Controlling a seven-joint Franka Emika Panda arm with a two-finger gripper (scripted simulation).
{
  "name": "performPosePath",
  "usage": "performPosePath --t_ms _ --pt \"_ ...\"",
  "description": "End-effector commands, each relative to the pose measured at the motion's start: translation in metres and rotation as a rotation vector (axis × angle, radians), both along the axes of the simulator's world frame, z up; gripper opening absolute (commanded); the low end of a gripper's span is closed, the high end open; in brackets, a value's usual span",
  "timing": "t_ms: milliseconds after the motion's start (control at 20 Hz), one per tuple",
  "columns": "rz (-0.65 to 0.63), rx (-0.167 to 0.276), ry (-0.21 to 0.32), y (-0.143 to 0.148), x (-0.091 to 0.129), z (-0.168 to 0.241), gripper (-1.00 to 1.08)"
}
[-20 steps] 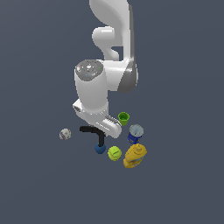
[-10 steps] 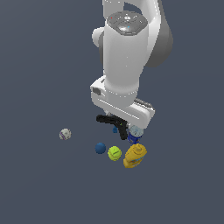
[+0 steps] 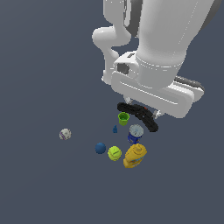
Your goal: Pick up a designated object from a clutter of objects.
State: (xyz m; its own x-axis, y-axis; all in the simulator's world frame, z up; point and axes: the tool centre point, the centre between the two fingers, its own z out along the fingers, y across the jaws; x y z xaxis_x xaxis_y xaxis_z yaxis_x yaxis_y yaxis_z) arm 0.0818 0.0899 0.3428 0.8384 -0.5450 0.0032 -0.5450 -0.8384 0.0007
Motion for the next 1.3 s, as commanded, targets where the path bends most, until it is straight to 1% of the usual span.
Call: performPosePath --t_ms 0,200,450,950,1250 --pt "-0.001 0.001 0.0 0.011 0.003 0.014 -1.0" --pt "0.0 0.002 0.002 0.022 0.007 0.027 -1.0" --pt "0.0 0.002 0.002 0.03 0.01 0.036 -1.0" --pt "0.0 0.002 0.004 0.031 0.011 0.037 -1.0" --pt "0.0 0.002 0.004 0.03 0.011 0.054 -1.0"
